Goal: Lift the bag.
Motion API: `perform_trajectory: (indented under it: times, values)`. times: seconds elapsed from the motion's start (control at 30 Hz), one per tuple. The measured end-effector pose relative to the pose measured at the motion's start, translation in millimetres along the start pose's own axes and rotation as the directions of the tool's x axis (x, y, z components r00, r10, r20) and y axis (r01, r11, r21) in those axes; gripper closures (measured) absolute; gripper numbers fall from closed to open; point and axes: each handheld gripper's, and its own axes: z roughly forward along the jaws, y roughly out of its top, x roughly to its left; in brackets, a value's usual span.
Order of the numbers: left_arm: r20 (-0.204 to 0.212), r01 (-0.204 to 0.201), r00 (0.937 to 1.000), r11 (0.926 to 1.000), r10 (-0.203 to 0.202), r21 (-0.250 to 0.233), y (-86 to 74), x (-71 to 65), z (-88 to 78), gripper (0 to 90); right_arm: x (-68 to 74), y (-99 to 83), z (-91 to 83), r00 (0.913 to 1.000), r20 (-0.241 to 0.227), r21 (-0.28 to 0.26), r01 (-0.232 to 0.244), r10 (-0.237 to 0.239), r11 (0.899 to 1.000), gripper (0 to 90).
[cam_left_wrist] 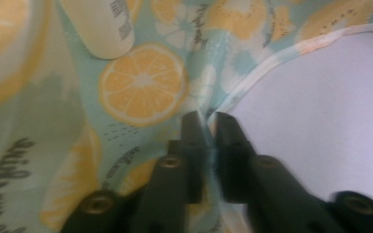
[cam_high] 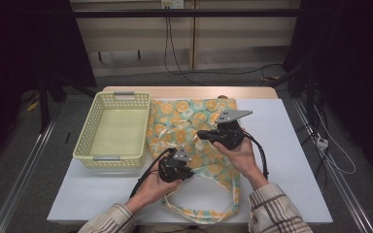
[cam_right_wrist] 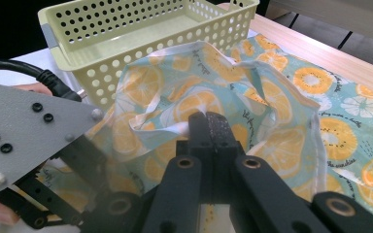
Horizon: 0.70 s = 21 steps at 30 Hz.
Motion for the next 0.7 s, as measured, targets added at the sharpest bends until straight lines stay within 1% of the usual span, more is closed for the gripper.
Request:
perform_trajectory:
  times: [0.03,0.07,0.1,0.17,0.23,0.27,0.3,0.33,0.4,0.43,0.47,0.5,0.57,0.6,0.63,0.7]
  values:
    - [-0.01,-0.001,1.0,1.0,0.001,-0.003,0.0,0.1,-0.4,85.6,-0.2,-0.1,0.0,1.0,0.0,0.0,0.0,0.0,1.0,90.0]
    - [0.0,0.011,0.9999,0.9999,-0.011,-0.004,-0.4,1.0,-1.1,90.0,-0.3,-0.2,0.0,1.0,-0.001,0.0,0.001,-0.001,1.0,90.0]
    - [-0.002,0.022,0.9997,0.9996,-0.022,-0.015,-1.2,1.2,-1.0,90.0,-0.4,-0.2,0.0,1.0,-0.001,-0.001,0.001,-0.001,1.0,90.0]
    - [-0.006,0.017,0.9998,0.9997,-0.017,-0.018,-1.5,1.7,-2.2,90.0,-0.4,0.0,-0.5,1.0,-0.001,-0.002,0.0,0.0,1.0,90.0]
    - [-0.002,0.032,0.9995,0.9989,-0.032,-0.034,-2.1,1.5,-3.6,90.0,-1.1,0.1,-1.0,1.0,0.001,-0.002,0.0,0.0,1.0,90.0]
    - [-0.003,0.029,0.9996,0.9988,-0.029,-0.041,-2.1,1.9,-5.3,90.0,-1.6,-0.1,-1.2,1.0,0.003,-0.004,-0.002,0.002,1.0,90.0]
    - [-0.001,0.04,0.9992,0.997,-0.04,-0.066,-1.9,1.2,-6.3,90.0,-2.1,-0.3,-1.4,1.0,0.004,-0.004,-0.004,0.004,1.0,90.0]
    - [-0.004,0.031,0.9995,0.9968,-0.032,-0.074,-1.5,1.6,-9.2,90.0,-2.5,-0.5,-1.7,1.0,0.005,-0.005,-0.005,0.005,1.0,90.0]
    - [0.0,0.045,0.999,0.9933,-0.046,-0.107,-0.9,1.0,-14.3,90.0,-2.8,-0.3,-2.8,1.0,0.007,-0.008,-0.007,0.007,1.0,90.0]
    - [-0.009,0.038,0.9992,0.9935,-0.039,-0.107,-0.6,1.1,-17.4,90.0,-3.0,0.0,-3.5,0.9999,0.007,-0.011,-0.007,0.008,1.0,90.0]
    - [0.001,0.043,0.9991,0.9917,-0.043,-0.121,-0.7,0.8,-19.7,90.0,-3.3,0.2,-4.3,0.9999,0.008,-0.013,-0.006,0.006,1.0,90.0]
    - [-0.005,0.043,0.999,0.9906,-0.044,-0.13,-0.6,0.1,-22.4,90.0,-3.4,0.5,-5.2,0.9999,0.009,-0.015,-0.009,0.009,1.0,90.0]
    - [0.007,0.048,0.9989,0.9861,-0.047,-0.159,-0.1,-0.1,-27.6,90.0,-4.6,1.0,-7.5,0.9999,0.013,-0.023,-0.011,0.011,1.0,90.0]
    - [0.007,0.048,0.9988,0.9849,-0.048,-0.166,0.7,-0.2,-30.1,90.0,-5.1,1.1,-8.9,0.9998,0.014,-0.028,-0.016,0.016,0.999,90.0]
    - [0.002,0.04,0.9992,0.9841,-0.04,-0.173,2.1,-0.3,-33.3,90.0,-5.9,1.5,-10.1,0.9997,0.017,-0.032,-0.016,0.017,0.999,90.0]
    - [0.001,0.037,0.9993,0.9796,-0.038,-0.197,5.4,-0.4,-39.8,90.0,-7.0,2.4,-12.2,0.9996,0.018,-0.039,-0.018,0.019,0.999,90.0]
